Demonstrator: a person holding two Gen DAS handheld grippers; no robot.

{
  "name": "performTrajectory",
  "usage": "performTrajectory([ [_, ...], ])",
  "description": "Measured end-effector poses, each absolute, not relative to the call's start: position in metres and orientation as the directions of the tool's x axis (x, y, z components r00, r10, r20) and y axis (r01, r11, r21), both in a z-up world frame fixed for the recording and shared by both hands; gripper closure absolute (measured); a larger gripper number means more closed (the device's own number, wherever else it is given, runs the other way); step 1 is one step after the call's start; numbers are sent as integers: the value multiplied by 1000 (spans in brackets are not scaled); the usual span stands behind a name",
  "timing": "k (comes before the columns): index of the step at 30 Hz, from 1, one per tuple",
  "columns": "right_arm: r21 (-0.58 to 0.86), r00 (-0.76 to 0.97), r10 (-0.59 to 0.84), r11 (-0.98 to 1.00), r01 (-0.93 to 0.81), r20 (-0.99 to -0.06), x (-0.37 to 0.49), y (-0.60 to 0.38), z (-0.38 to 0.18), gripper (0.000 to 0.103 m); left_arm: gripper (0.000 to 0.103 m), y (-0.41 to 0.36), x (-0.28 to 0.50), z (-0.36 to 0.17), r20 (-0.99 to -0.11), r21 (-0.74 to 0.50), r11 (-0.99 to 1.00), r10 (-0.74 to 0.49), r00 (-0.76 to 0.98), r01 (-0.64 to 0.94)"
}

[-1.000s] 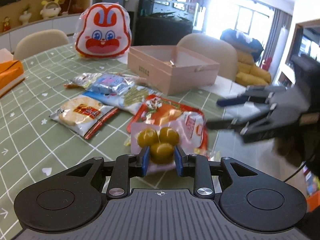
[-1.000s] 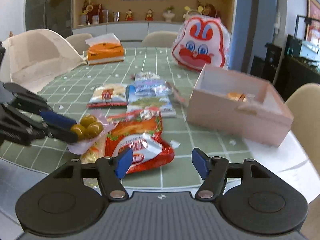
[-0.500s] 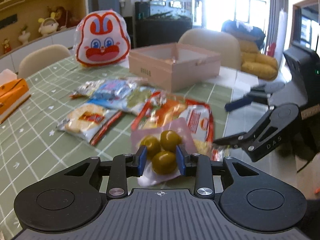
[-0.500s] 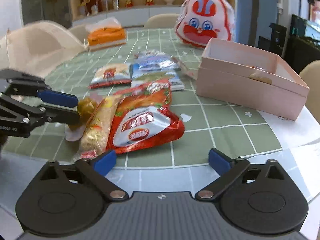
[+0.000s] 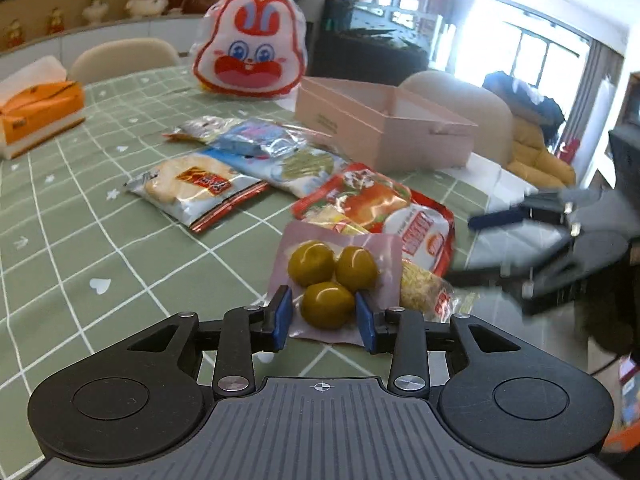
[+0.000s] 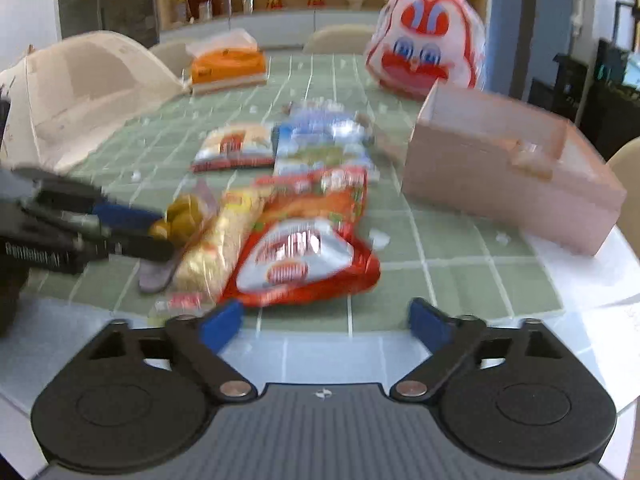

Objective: Organize snacks
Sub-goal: 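Hold the sweets packet up in the left tool while the right tool grasps the yellow stick packet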

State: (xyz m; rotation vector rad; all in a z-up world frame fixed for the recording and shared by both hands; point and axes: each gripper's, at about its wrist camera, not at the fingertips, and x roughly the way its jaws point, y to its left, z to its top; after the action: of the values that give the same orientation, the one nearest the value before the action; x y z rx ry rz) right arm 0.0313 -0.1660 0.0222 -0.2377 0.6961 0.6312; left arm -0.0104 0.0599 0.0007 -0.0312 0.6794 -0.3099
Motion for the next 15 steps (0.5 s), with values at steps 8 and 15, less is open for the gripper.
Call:
performTrajectory([
  [8,66,540,563,728,-682,-626,27,-131,45,45,71,71,-29,13,-643,-91,959,-262,720,269],
  [15,64,496,554,708,-704,-669,39,-95,29,58,71,82,-48,19,-656,-77,973,-214,723,218],
])
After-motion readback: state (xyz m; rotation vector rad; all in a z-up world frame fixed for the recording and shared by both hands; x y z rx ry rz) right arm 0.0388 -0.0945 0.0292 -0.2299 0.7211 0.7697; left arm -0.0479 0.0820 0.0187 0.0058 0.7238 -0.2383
